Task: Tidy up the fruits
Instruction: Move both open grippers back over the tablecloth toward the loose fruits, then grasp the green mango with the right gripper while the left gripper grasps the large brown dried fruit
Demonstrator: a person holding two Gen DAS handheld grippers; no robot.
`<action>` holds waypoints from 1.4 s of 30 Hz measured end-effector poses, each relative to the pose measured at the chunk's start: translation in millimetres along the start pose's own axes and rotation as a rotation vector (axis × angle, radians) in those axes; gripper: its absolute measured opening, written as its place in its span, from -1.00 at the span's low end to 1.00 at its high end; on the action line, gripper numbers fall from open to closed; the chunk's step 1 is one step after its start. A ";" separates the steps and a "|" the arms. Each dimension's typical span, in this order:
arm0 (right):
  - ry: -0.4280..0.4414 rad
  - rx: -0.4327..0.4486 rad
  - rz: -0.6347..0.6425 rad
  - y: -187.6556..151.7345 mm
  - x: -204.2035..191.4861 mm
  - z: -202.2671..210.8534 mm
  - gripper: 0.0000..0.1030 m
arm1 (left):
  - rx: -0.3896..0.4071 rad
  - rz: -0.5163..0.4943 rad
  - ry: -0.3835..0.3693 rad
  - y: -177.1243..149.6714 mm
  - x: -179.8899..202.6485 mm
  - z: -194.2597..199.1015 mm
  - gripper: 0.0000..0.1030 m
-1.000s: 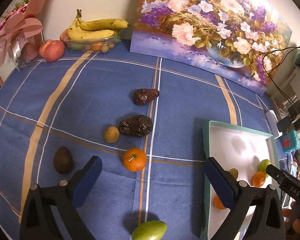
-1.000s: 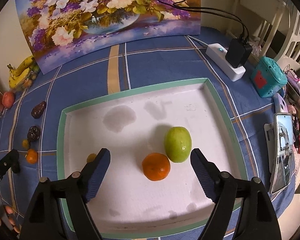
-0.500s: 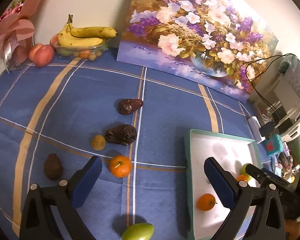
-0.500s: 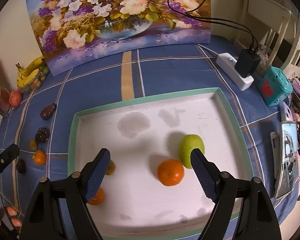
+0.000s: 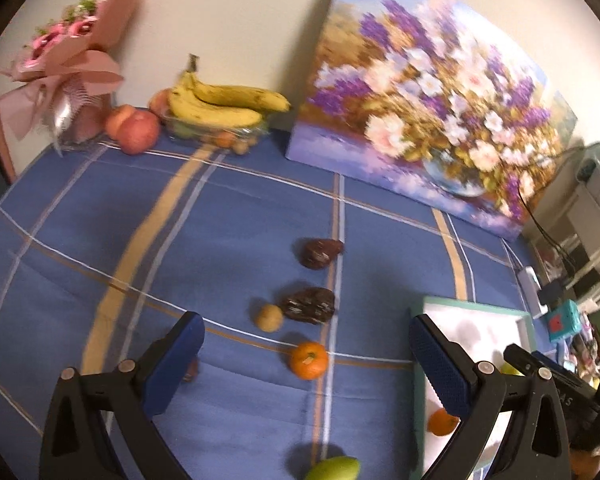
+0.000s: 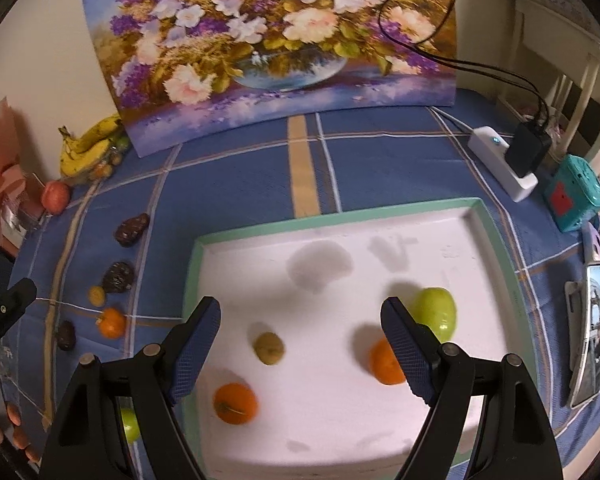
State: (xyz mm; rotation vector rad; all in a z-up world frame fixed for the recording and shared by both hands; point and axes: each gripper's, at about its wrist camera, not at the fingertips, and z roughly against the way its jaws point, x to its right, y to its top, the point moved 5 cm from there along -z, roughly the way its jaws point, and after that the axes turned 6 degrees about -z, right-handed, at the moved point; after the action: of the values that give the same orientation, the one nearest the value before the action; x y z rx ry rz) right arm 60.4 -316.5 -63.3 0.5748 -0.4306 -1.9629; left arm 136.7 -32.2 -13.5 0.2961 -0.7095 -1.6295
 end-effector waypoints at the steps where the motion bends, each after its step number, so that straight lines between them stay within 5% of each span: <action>1: 0.008 0.002 0.001 0.2 -4.0 0.2 0.61 | 0.006 0.008 0.006 0.8 -4.9 2.9 1.00; 17: 0.131 -0.023 0.079 -15.8 -88.3 -1.4 0.55 | 0.038 0.120 0.092 3.1 -84.7 35.1 0.98; 27: 0.142 -0.116 0.179 -49.1 -134.0 1.3 0.49 | -0.072 0.088 0.049 -9.5 -80.8 28.1 0.98; 42: 0.129 -0.211 0.244 -87.0 -152.1 2.9 0.49 | -0.225 0.059 0.031 -33.2 -76.5 12.8 0.98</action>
State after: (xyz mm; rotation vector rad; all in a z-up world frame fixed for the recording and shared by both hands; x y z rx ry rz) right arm 53.5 -141.8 -75.3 0.4859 -0.1992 -1.7011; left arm 117.8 46.1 -38.8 0.1363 -0.5005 -1.6277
